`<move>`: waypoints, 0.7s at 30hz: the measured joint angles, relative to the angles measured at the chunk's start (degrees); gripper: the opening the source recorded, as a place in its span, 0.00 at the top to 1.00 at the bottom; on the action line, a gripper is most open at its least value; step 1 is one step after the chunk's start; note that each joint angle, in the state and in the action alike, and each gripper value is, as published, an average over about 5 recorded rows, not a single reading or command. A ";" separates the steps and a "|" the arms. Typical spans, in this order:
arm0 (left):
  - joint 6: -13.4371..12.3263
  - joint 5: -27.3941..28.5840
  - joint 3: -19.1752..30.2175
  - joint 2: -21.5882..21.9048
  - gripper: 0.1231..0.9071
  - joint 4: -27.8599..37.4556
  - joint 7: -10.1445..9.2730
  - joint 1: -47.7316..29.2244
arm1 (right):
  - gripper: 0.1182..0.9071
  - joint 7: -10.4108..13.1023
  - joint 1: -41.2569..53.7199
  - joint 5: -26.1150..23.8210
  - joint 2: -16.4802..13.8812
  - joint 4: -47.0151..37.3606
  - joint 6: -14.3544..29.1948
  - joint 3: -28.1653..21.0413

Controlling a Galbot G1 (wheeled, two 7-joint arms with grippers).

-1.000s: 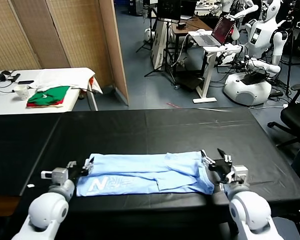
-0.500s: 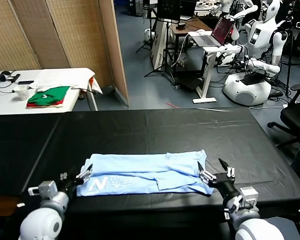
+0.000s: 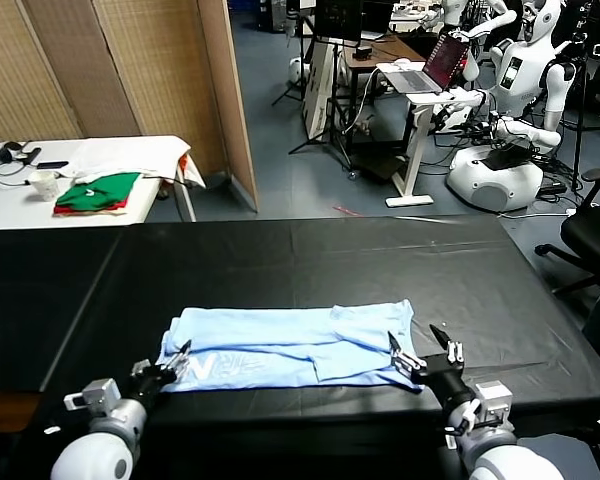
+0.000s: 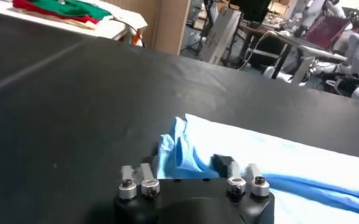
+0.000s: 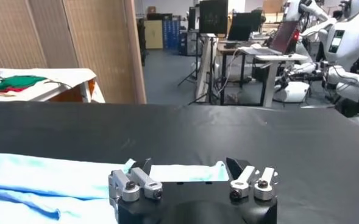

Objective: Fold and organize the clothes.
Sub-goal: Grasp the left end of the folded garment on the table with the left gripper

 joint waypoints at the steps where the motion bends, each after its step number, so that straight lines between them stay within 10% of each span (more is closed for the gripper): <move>1: 0.03 -0.27 -0.03 0.00 0.54 0.21 -0.01 -0.13 | 0.00 -0.01 -0.05 -0.01 0.03 0.02 0.04 0.00; 10: 2.36 -4.38 -0.30 0.06 0.91 1.07 -0.26 -0.90 | 0.00 -0.04 -0.04 -0.19 0.29 -0.06 0.15 -0.24; 15: 3.96 -5.61 -0.34 0.32 0.93 0.56 -0.26 -0.99 | 0.00 -0.05 -0.21 -0.19 0.30 -0.02 0.17 0.04; 21: -0.81 7.03 0.15 2.03 0.93 0.04 2.27 0.43 | 0.00 -0.10 -0.36 -0.28 0.42 -0.21 0.20 -0.23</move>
